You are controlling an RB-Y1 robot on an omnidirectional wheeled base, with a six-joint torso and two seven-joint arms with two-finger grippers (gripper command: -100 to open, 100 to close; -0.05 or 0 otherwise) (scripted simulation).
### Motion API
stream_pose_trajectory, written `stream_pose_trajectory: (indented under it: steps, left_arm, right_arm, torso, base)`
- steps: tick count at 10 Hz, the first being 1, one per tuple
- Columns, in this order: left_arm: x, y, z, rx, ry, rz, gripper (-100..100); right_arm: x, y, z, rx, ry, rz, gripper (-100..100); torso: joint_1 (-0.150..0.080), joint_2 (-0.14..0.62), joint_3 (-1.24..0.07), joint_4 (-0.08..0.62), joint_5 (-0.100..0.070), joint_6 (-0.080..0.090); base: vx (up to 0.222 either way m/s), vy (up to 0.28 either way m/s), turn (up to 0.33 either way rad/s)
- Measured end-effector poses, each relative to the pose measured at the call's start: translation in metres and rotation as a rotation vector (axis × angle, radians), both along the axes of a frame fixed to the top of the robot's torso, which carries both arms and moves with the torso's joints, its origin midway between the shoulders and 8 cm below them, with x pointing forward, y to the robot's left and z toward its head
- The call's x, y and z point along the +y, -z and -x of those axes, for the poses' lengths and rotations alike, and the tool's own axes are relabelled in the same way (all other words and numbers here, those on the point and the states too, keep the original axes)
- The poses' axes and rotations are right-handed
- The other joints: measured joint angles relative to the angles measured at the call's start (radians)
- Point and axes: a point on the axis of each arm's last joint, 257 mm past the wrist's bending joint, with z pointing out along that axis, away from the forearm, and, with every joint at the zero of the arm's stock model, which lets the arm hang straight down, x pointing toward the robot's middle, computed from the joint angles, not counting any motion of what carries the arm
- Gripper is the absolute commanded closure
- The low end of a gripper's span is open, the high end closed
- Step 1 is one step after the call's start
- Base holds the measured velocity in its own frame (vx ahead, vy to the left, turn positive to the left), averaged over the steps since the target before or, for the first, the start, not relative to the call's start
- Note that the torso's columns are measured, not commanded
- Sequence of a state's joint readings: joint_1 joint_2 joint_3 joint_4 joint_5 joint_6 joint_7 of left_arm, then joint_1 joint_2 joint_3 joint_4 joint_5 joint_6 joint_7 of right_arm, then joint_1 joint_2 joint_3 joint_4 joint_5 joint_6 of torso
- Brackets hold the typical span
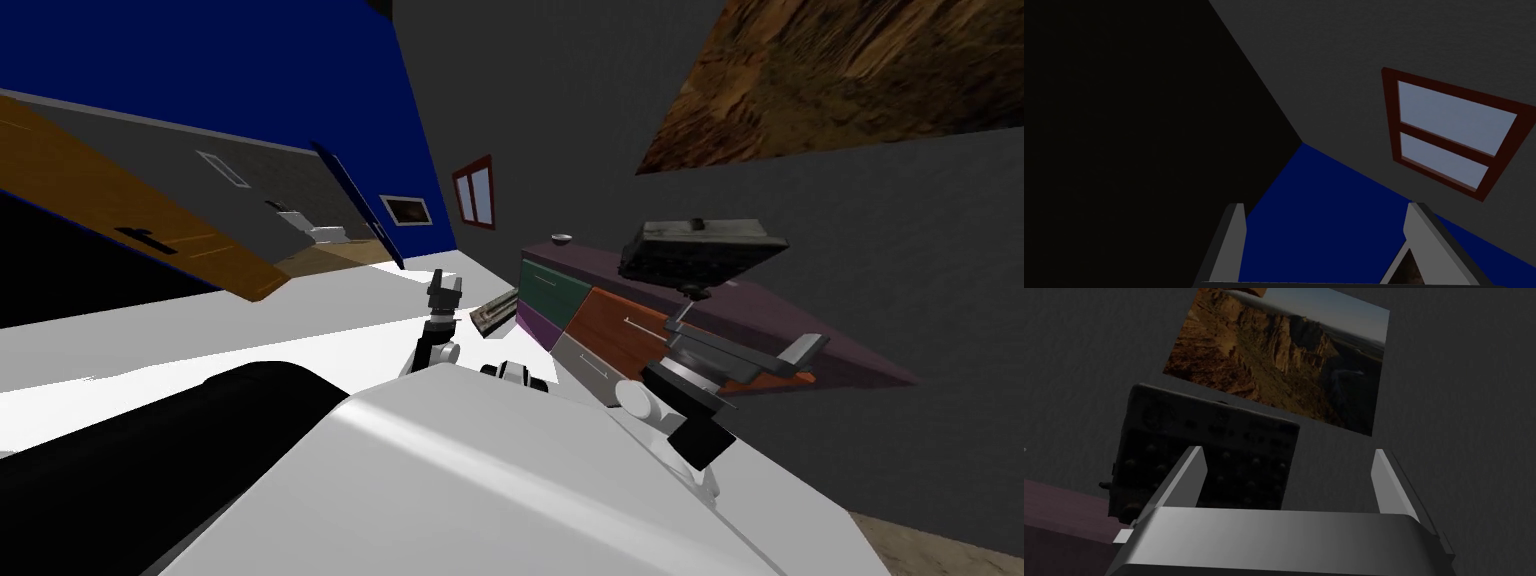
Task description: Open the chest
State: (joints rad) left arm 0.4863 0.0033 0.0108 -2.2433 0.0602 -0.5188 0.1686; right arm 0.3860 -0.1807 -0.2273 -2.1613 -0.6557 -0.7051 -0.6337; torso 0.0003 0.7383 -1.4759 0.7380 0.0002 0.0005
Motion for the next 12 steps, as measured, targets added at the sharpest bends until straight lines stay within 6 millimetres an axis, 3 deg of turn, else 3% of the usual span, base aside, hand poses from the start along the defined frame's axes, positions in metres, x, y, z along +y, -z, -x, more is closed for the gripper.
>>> stream_pose_trajectory:
  steps: [12]
  left_arm:
    - [0.0, 0.0, 0.0, 0.0, 0.0, 0.0, 0]
  right_arm:
    - [-0.086, 0.047, 0.017, -0.213, -0.17, -0.418, -100]
  torso:
    - [0.0, -0.001, -0.001, 0.0, 0.0, 0.0]
  base:
    - [0.044, 0.023, 0.165]
